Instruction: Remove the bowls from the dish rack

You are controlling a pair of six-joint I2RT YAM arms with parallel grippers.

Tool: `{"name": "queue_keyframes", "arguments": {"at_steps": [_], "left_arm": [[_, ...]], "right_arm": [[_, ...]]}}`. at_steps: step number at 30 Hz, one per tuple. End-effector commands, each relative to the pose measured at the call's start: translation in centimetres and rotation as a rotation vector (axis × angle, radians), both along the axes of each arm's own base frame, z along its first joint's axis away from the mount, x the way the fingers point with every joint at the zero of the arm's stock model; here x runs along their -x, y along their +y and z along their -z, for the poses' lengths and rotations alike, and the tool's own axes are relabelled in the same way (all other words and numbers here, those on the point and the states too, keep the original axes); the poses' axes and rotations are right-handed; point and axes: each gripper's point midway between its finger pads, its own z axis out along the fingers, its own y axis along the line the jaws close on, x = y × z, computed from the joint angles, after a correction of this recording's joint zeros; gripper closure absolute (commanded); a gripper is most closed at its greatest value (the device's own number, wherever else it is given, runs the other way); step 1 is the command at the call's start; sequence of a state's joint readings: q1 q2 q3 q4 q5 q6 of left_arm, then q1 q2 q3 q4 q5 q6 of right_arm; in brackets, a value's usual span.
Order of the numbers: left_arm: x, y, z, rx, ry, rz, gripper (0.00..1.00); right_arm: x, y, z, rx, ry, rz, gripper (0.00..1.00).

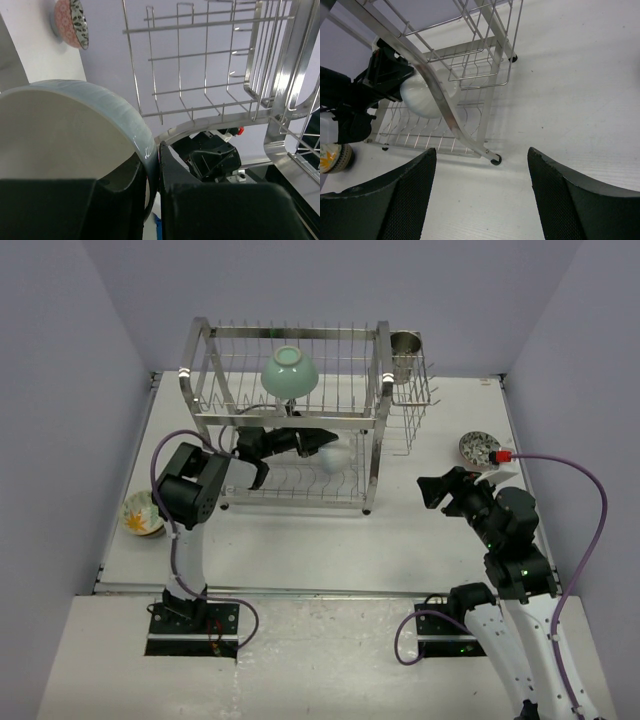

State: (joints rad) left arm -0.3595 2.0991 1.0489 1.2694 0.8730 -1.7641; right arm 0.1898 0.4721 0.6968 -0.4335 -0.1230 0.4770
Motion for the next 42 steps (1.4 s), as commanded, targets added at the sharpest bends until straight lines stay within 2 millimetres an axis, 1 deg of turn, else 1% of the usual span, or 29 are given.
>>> {"name": "queue_keyframes", "arguments": {"at_steps": [1,3,8,9,12,14,18,20,21,26,27,32,33,35,37,38,42], "left_arm": [[7.1,1.5,-10.7,0.227,-0.587,0.042,1.00],[7.9,1.6,-10.8,0.227,-0.581,0.046,1.00],[9.2,1.8,-10.2,0.215,-0.554,0.050,1.00],[9.5,1.9,-10.3,0.216,-0.556,0.051,1.00],[10.9,1.4,-9.4,0.208,-0.528,0.069,1.00],[11.6,1.1,-9.2,0.208,-0.524,0.075,1.00],[13.9,-0.5,-8.4,0.215,-0.504,0.118,1.00],[14.6,-0.8,-7.9,0.211,-0.493,0.122,1.00],[15.3,-1.0,-8.0,0.214,-0.498,0.133,1.00],[16.6,-1.1,-7.2,0.198,-0.493,0.129,1.00],[17.1,-1.0,-6.9,0.193,-0.491,0.131,1.00],[18.7,-0.7,-6.9,0.193,-0.492,0.127,1.00],[19.5,-0.8,-6.9,0.192,-0.497,0.136,1.00],[20.2,-1.0,-7.0,0.190,-0.502,0.142,1.00],[21.4,-1.3,-6.4,0.181,-0.495,0.160,1.00],[22.3,-1.5,-6.5,0.183,-0.497,0.176,1.00],[23.6,-2.0,-5.1,0.102,-0.523,0.170,1.00]], "right_arm": [[-0.3,0.1,-1.0,0.009,-0.035,-0.010,0.26],[-0.3,0.1,-0.9,0.009,-0.034,-0.008,0.26],[-0.3,0.0,-1.0,0.010,-0.039,-0.004,0.26],[-0.3,0.0,-1.0,0.010,-0.037,-0.004,0.26],[-0.3,0.0,-1.0,0.011,-0.036,-0.001,0.26],[-0.3,0.0,-1.1,0.010,-0.040,-0.001,0.26],[-0.4,0.0,-1.0,0.011,-0.037,-0.001,0.26],[-0.4,0.0,-1.1,0.010,-0.040,-0.001,0.26],[-0.4,0.0,-1.0,0.009,-0.037,-0.002,0.26],[-0.3,0.0,-1.1,0.007,-0.041,-0.005,0.26],[-0.3,0.1,-1.1,0.007,-0.041,-0.006,0.26],[-0.4,0.1,-1.1,0.006,-0.041,-0.009,0.26],[-0.4,0.2,-1.0,0.006,-0.039,-0.011,0.26],[-0.4,0.2,-1.0,0.006,-0.041,-0.012,0.26],[-0.4,0.2,-1.1,0.005,-0.042,-0.014,0.26],[-0.4,0.3,-1.0,0.005,-0.041,-0.015,0.26],[-0.4,0.3,-1.1,0.002,-0.043,-0.018,0.26]]}}
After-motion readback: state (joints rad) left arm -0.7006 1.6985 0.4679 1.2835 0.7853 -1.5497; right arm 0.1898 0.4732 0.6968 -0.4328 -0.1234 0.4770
